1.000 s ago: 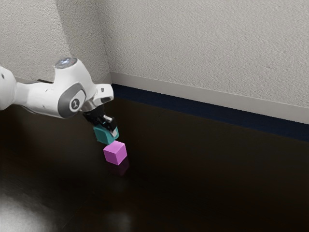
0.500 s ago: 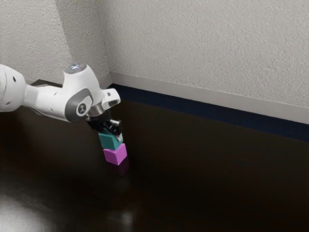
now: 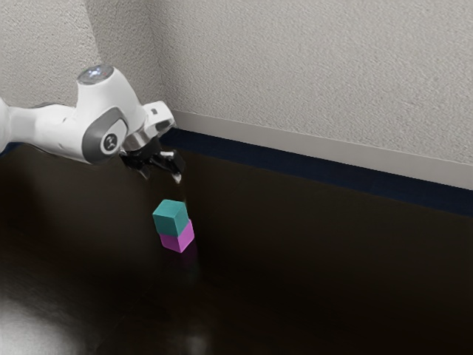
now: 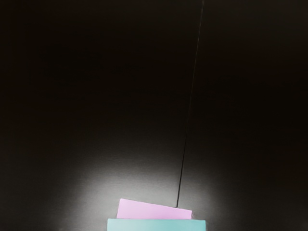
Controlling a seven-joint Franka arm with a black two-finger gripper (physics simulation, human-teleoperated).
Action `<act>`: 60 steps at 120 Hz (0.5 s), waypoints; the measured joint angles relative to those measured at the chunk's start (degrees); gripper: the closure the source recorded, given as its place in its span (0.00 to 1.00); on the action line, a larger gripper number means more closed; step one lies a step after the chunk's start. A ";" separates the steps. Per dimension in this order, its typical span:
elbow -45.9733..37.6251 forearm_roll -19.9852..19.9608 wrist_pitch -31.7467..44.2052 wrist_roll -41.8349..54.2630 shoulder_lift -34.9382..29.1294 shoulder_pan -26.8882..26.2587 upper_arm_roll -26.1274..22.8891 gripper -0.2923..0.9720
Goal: Pick up the blue block with one arm, and put the blue block on the pink block with one arm
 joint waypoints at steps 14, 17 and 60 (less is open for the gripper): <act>3.66 0.56 -6.16 -0.27 -7.44 -0.04 0.22 0.26; 5.95 0.65 -8.61 -0.23 -8.23 -0.05 0.41 0.26; 12.08 0.84 -29.57 2.81 -10.13 0.72 1.35 0.24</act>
